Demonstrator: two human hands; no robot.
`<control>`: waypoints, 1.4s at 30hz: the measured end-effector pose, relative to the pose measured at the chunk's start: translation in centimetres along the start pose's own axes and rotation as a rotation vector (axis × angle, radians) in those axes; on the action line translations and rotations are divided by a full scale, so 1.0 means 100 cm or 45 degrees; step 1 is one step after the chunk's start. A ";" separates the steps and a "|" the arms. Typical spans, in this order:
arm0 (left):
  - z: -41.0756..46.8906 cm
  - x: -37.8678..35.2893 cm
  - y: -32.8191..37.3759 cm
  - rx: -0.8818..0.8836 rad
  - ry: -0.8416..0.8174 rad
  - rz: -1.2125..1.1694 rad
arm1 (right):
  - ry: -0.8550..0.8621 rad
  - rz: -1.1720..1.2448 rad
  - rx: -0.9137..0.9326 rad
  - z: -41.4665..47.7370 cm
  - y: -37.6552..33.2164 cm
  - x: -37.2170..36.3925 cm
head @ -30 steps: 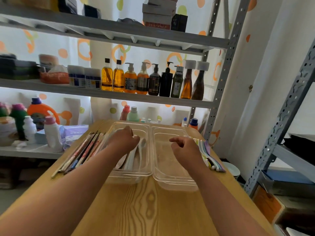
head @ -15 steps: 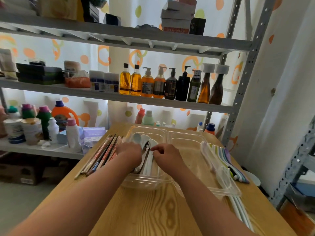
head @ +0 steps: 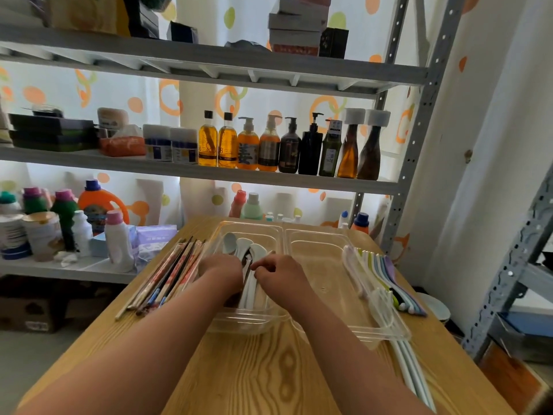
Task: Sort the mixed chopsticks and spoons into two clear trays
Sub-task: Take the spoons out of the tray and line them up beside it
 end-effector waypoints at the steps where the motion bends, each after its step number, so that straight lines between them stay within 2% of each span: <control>1: 0.001 -0.001 -0.001 0.005 -0.009 0.005 | -0.004 0.019 -0.011 0.000 0.000 0.000; 4: 0.002 -0.003 -0.001 0.009 -0.031 -0.021 | -0.008 0.038 -0.018 -0.001 0.000 0.002; 7: 0.002 -0.003 -0.002 0.005 -0.049 -0.172 | -0.010 0.039 -0.018 -0.002 0.000 0.003; 13: 0.007 0.001 -0.013 0.021 0.132 -0.662 | -0.011 0.065 -0.026 -0.005 -0.003 0.004; 17: -0.001 0.012 -0.019 0.014 0.182 -0.729 | -0.007 0.081 -0.046 -0.006 -0.003 0.004; 23: -0.022 0.025 -0.014 0.007 0.593 -0.617 | 0.074 0.206 -0.116 -0.003 -0.001 0.006; 27: -0.032 0.032 -0.006 -0.209 0.880 -0.290 | 0.225 0.377 -0.176 0.000 0.001 0.012; 29: -0.038 0.033 0.003 -0.360 0.947 -0.168 | 0.307 0.527 -0.229 0.000 0.002 0.021; 31: -0.046 0.035 0.013 -0.487 0.990 -0.125 | 0.376 0.613 -0.311 0.004 0.005 0.031; 36: -0.057 0.039 0.038 -0.789 1.333 -0.028 | 0.392 0.829 -0.416 0.008 0.019 0.051; 39: -0.066 0.042 0.053 -0.914 1.450 0.038 | 0.519 0.768 -0.431 0.005 0.025 0.068; 42: -0.070 0.040 0.060 -1.106 1.507 0.087 | 0.557 0.747 -0.521 0.005 0.035 0.077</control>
Point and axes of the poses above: each hand's wrist, its own z-axis towards the middle knuckle, its own x-axis out of the back of the hand, y = z × x, the point moved 2 cm from there along z, towards the middle knuckle, and after that the axes turned 6 degrees about -x, right-handed, at the moved point
